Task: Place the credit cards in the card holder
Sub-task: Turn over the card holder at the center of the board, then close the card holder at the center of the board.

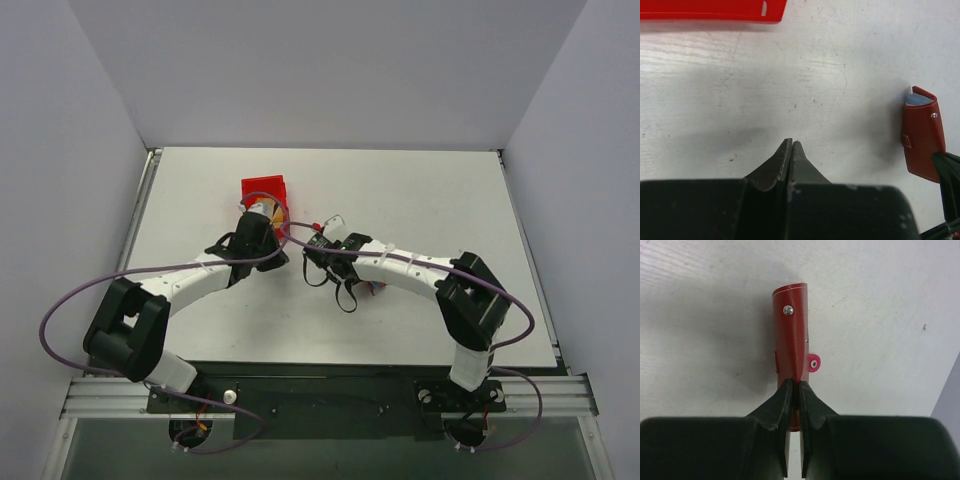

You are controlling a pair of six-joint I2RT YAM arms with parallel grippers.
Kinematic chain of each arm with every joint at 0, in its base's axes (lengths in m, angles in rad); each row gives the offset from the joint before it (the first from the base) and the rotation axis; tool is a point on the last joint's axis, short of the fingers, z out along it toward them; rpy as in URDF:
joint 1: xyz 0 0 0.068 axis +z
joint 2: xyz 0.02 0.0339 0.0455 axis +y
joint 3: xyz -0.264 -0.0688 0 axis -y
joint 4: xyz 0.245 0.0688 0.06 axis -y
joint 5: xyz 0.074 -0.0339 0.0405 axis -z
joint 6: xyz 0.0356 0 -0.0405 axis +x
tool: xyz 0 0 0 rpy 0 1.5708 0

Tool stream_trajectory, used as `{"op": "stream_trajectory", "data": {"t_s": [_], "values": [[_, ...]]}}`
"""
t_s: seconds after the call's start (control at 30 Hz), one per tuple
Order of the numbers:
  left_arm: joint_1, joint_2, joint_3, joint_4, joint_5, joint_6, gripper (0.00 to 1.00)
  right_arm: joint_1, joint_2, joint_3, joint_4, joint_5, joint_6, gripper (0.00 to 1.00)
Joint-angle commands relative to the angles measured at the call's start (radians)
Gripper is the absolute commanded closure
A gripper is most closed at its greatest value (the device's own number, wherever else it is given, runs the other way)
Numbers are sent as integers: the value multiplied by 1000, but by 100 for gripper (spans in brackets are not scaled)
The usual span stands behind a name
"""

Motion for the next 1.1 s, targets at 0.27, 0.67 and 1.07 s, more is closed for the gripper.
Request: {"op": "stream_trajectory", "data": {"t_s": [0.27, 0.67, 1.07], "values": [[35, -53, -34, -7, -67, -53, 100, 11, -177, -60, 199, -448, -36, 65], [-135, 88, 195, 130, 51, 170, 100, -444, -340, -241, 169, -445, 214, 74], [-246, 405, 468, 150, 221, 216, 100, -554, -174, -241, 164, -637, 206, 89]]}}
